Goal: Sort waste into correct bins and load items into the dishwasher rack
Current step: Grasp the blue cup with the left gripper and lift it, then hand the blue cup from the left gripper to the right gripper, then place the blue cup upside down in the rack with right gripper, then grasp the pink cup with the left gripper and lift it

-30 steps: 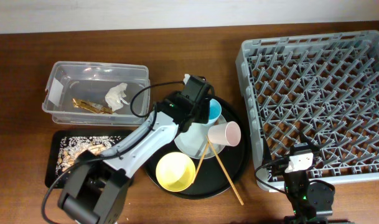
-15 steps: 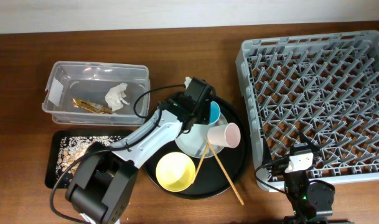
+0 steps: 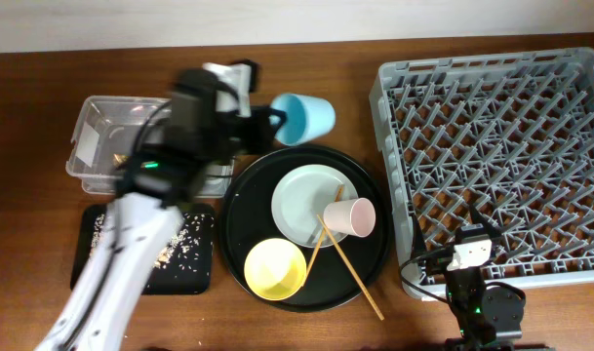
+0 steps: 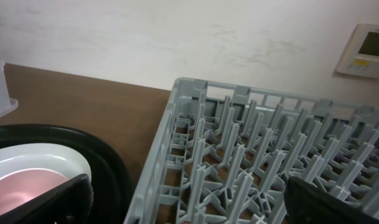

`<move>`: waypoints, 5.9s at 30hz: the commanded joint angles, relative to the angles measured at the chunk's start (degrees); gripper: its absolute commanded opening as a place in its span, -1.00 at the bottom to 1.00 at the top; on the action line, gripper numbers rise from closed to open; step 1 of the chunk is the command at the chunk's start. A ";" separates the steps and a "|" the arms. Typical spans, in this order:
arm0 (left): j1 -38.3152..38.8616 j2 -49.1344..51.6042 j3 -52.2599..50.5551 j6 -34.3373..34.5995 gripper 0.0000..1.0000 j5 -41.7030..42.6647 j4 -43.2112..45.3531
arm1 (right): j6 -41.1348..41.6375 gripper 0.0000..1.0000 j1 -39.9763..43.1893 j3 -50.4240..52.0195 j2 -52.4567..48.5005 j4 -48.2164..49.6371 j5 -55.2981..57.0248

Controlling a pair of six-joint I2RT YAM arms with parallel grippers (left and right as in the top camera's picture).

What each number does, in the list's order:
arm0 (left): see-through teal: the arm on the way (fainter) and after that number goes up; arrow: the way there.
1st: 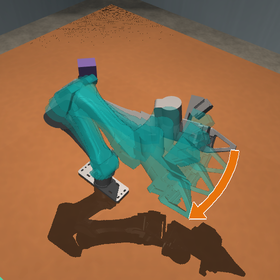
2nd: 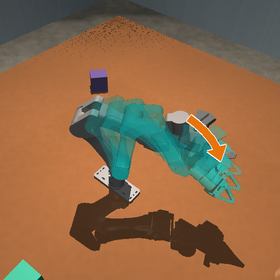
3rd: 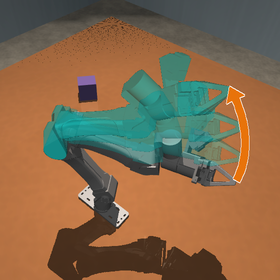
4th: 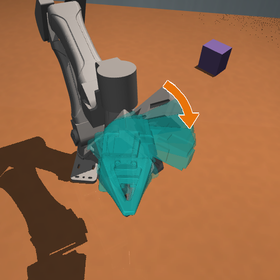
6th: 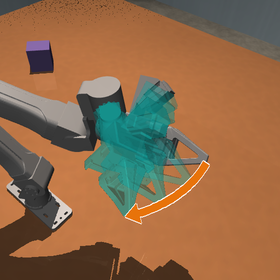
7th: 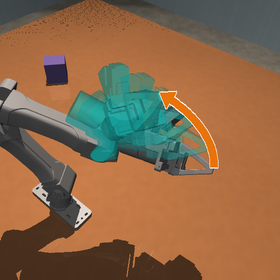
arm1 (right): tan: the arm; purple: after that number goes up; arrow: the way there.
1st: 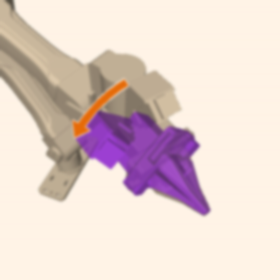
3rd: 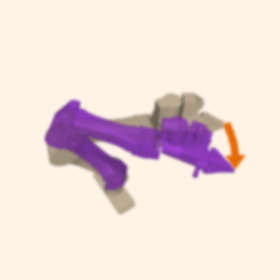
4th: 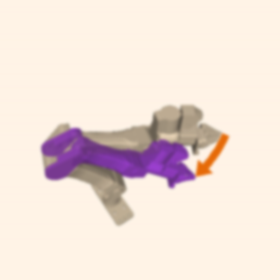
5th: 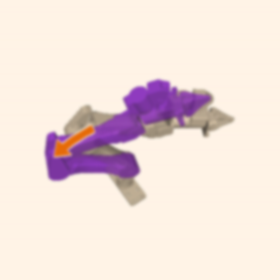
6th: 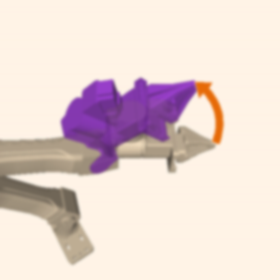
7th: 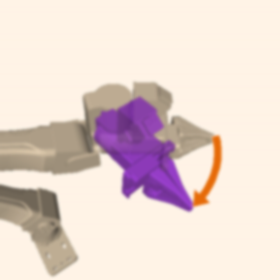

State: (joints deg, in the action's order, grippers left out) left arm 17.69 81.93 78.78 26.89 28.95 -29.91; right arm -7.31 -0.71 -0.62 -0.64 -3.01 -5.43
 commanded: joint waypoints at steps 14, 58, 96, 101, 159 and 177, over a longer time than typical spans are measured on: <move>-15.04 0.13 0.83 -3.23 -0.99 50.38 -0.17 | 16.61 0.97 0.35 -41.00 -16.92 -31.63 -28.70; 3.87 0.13 0.83 -4.72 -0.99 44.68 2.05 | 16.85 0.31 -6.47 -65.66 -60.92 -23.28 -74.75; -3.82 0.13 0.81 -13.29 0.02 29.62 -8.83 | 21.33 -0.02 -8.92 -65.66 -62.40 -23.78 -51.98; -4.37 0.13 0.81 -13.31 0.31 20.26 -13.11 | 21.33 -0.15 -8.92 -65.72 -63.93 -35.80 -18.97; 30.34 17.53 0.76 0.96 0.06 -28.35 -13.27 | 17.88 0.97 -0.76 -91.32 -77.31 -72.26 7.85; 30.62 23.41 0.76 0.90 -0.34 -40.54 -11.28 | 17.86 0.97 -0.76 -91.32 -78.60 -72.24 7.85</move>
State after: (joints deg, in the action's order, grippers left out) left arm 48.27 104.75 79.79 27.53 -8.45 -41.04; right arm 10.35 -1.78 -91.20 -79.02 -75.22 2.13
